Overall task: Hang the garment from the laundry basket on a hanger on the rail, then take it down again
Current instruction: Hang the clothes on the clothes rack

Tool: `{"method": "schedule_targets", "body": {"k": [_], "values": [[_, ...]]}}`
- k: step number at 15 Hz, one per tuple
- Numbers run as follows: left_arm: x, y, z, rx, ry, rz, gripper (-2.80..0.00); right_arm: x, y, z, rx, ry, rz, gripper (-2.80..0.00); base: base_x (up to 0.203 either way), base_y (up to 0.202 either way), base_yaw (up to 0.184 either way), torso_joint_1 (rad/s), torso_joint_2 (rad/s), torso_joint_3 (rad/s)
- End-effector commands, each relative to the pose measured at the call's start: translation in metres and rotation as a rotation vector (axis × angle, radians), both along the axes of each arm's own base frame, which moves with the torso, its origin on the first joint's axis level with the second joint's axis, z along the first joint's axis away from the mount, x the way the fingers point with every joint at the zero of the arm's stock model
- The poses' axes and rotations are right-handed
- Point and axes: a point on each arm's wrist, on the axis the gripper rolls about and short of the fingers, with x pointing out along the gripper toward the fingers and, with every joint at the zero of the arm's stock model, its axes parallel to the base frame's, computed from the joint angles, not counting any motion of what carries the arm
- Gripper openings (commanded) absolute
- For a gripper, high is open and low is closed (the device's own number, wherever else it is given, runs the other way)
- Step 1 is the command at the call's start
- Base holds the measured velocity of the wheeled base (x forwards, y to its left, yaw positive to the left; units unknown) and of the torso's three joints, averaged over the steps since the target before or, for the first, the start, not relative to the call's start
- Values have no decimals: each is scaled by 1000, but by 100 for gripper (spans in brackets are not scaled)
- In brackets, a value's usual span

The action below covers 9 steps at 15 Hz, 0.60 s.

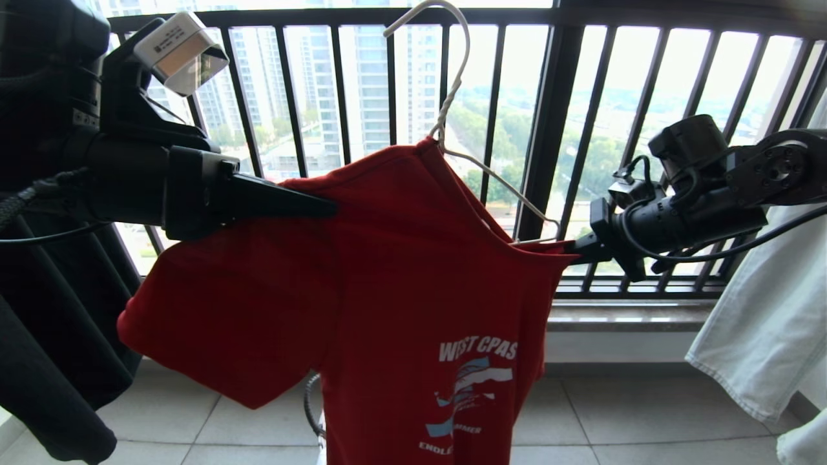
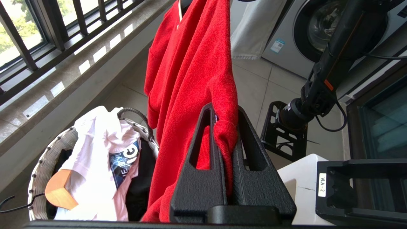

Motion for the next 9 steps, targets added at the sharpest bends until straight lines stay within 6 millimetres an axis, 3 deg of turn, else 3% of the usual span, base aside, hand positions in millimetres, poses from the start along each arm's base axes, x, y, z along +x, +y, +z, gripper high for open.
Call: {"method": "schedule_targets", "body": {"k": [1,9], "values": [[-1,0,0,-3,5,-6,-280,2,-6,2,-13,3,1,-280,0,0,0,0,0,0],[-5,1,10,-102,-31,22,-280,17,9,-41,-38,150,61,-280,0,0,0,0,0,0]]}}
